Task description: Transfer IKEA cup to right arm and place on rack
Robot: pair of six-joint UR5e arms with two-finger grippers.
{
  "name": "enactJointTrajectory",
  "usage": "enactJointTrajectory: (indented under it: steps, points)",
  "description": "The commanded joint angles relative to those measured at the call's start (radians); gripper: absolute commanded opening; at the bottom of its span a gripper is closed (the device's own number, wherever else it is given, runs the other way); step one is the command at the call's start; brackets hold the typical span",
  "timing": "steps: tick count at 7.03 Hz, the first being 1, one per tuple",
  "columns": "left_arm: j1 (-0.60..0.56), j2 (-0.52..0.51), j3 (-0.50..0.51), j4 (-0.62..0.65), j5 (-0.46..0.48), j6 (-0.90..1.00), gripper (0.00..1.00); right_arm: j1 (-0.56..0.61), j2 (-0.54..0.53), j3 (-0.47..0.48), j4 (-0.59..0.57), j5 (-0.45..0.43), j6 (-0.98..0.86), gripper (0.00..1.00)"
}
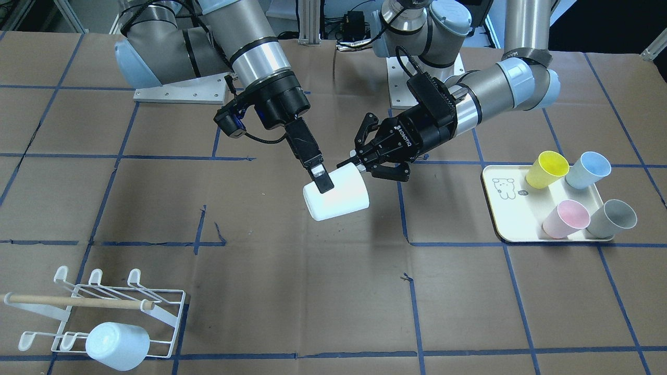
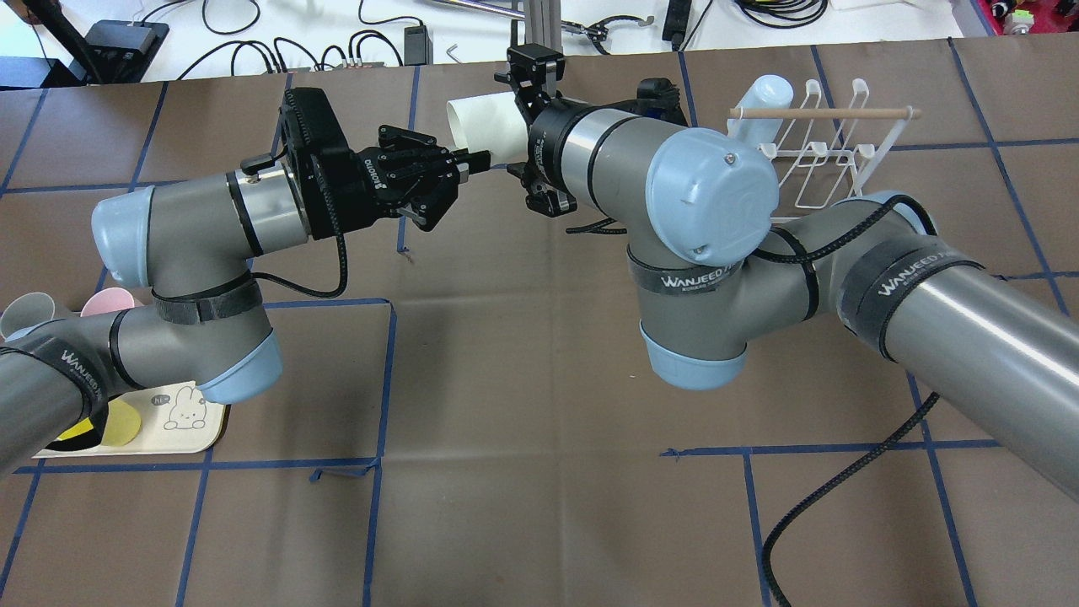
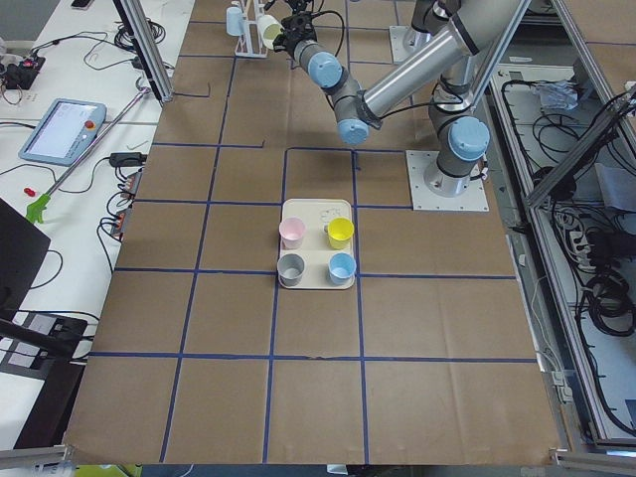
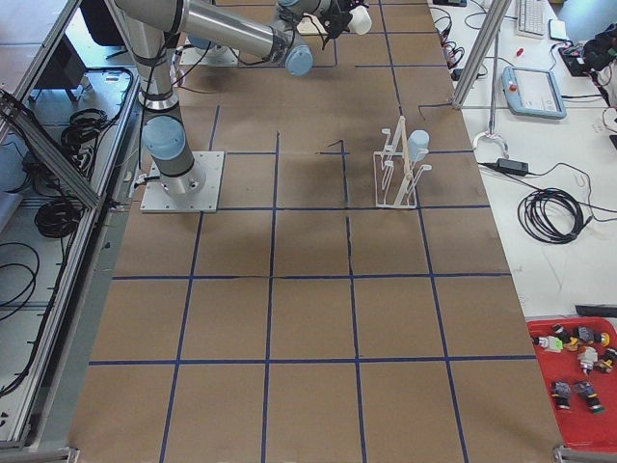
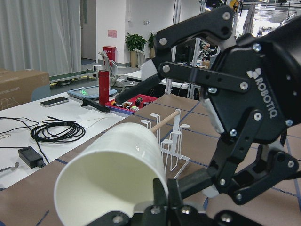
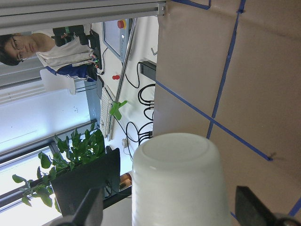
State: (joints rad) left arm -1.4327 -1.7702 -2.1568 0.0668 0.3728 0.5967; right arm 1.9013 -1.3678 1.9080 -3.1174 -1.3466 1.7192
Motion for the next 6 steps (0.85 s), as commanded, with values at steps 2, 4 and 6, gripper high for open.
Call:
enactJointTrajectory:
  steps: [2, 4, 6]
  points:
    - [0.000, 0.002, 0.000, 0.001, 0.000, 0.000, 0.07, -0.002, 0.050, -0.033, -0.001, 0.001, -0.001, 0.99]
    - [0.000, 0.003, 0.000, 0.001, 0.000, 0.000, 0.07, -0.005, 0.050, -0.032, 0.000, 0.001, -0.003, 0.99]
    - [0.000, 0.003, 0.000, 0.001, 0.000, 0.000, 0.07, -0.005, 0.050, -0.032, 0.002, 0.001, -0.001, 0.96]
